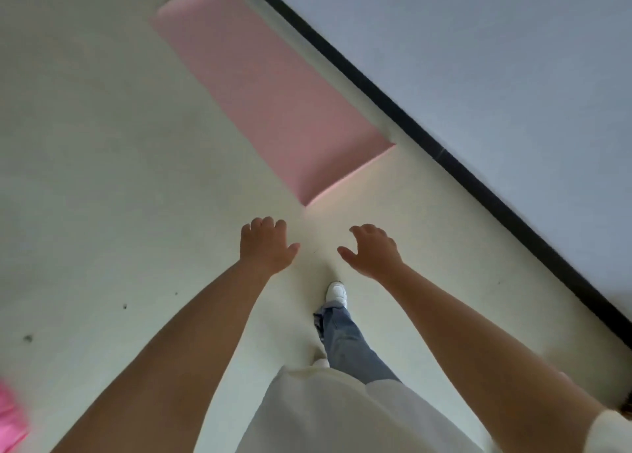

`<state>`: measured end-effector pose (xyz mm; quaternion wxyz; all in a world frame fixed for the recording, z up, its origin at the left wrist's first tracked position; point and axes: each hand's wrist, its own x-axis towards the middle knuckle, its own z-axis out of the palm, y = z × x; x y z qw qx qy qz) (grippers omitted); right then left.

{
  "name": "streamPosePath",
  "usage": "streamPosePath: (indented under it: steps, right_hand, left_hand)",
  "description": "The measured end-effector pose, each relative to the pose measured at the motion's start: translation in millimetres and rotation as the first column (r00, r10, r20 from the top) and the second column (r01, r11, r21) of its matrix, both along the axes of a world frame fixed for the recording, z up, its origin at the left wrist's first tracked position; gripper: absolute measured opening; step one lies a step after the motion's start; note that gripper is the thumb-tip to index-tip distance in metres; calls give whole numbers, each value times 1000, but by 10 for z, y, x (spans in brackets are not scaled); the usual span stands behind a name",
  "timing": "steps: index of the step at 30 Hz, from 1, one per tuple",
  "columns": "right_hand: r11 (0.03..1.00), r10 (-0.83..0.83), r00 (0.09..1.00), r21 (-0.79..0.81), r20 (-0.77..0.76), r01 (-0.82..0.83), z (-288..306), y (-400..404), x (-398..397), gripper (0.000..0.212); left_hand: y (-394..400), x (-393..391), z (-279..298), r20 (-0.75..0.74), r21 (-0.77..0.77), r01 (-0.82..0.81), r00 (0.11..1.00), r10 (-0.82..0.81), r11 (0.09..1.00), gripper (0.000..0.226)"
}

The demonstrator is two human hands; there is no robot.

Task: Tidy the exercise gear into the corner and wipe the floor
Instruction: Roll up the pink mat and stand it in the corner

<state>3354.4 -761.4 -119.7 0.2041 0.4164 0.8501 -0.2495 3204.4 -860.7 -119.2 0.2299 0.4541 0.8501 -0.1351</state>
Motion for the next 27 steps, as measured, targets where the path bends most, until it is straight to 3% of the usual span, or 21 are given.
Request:
streamPosePath:
  steps: [6,17,21,27]
  right_hand:
    - [987,161,987,5,14,-161,-145,295,-1340,59]
    - [990,141,990,-12,-15,-142,-309,1312,-3823,54]
    - [996,87,996,-9,-27,-87,-405,1455,-4749,54]
    - [976,-201,979,-73,36,203,-622,1469,-5502,52]
  left_hand:
    - [59,-1093,-142,17,12,-161,987,161,987,53]
    - [1002,-3521,-179,30,0,-210,977,210,978,51]
    - [1259,-4486,-274,19,-19,-115,993,115,993,50]
    - [1708,-5606,-442,46,-104,158,987,-154,982,49]
